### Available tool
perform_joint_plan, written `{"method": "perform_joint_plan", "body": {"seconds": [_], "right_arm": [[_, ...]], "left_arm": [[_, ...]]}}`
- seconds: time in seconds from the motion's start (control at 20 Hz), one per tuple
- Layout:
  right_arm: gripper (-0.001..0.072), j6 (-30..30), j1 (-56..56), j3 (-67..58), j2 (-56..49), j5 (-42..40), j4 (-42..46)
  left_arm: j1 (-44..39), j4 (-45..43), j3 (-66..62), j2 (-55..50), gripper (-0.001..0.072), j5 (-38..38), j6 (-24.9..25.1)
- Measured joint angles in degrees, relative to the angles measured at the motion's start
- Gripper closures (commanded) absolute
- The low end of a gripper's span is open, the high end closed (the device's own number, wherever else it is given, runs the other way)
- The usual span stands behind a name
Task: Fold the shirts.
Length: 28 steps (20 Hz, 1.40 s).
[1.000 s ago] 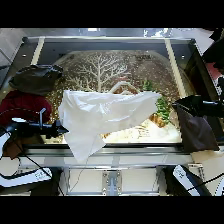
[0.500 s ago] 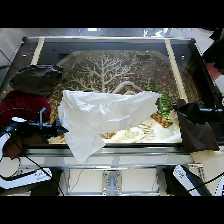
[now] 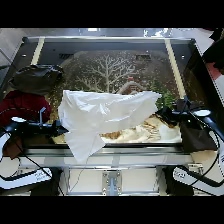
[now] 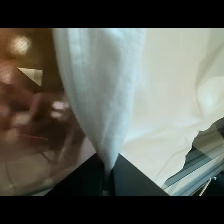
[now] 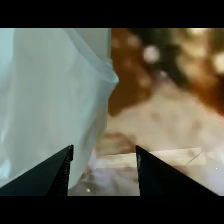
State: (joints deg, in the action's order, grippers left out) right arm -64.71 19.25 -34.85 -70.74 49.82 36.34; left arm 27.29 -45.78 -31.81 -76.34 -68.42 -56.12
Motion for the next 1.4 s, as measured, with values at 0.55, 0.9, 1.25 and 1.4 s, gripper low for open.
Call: {"method": "perform_joint_plan", "body": {"seconds": [0.55,0.9,1.25,1.4], "right_arm": [[0.0699,4.2,-8.5,-11.1,-10.8,-3.0,-4.1],[0.0699,0.5,-8.7,-24.9,4.6,19.3,5.0],[0.0700,-9.7,-8.7,-40.5,33.2,30.0,15.9],[0.0700,-13.7,-8.7,-49.8,39.7,30.9,21.7]], "left_arm": [[0.0,4.5,0.0,1.4,0.0692,-0.2,0.0],[7.5,32.0,0.0,23.3,0.0693,-2.8,2.1],[17.3,64.0,-8.5,45.5,0.0694,-5.1,0.3],[15.7,70.2,-20.5,45.1,0.0694,-6.4,-0.3]]}}
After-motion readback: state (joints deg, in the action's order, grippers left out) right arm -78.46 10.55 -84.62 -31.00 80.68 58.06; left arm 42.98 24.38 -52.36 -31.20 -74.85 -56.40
